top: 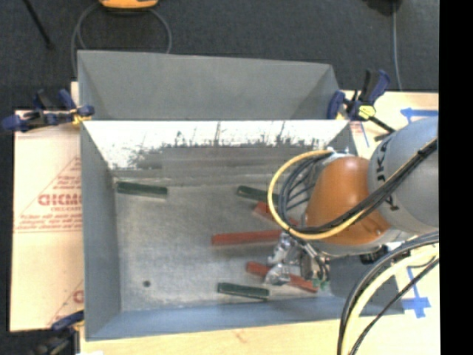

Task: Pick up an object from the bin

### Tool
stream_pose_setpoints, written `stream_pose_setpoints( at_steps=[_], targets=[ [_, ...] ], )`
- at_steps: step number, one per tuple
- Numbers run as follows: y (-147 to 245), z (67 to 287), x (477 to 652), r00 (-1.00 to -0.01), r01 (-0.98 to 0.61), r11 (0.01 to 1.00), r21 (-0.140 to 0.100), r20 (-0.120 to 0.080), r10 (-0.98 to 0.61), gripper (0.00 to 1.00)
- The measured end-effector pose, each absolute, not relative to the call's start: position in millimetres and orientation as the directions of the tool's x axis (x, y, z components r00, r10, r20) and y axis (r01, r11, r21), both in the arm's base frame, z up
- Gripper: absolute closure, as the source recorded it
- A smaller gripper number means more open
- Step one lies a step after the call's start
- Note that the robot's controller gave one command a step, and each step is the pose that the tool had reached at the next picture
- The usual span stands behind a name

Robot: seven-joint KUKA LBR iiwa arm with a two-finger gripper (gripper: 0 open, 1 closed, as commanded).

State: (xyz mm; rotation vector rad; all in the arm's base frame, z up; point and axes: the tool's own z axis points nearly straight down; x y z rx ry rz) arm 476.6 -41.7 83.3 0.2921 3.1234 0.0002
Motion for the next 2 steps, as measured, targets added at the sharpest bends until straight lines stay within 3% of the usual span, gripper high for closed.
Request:
stream_pose_setpoints(
  at_steps=[1, 2],
  targets=[
    [-42, 83, 476.6, -0.983, 0.185, 0.983, 0.000, -0.005, 0.185, 1.00],
    [-42, 204, 485.6, -0.976, 0.216, 0.976, 0.000, -0.003, 0.216, 1.00]
  ],
)
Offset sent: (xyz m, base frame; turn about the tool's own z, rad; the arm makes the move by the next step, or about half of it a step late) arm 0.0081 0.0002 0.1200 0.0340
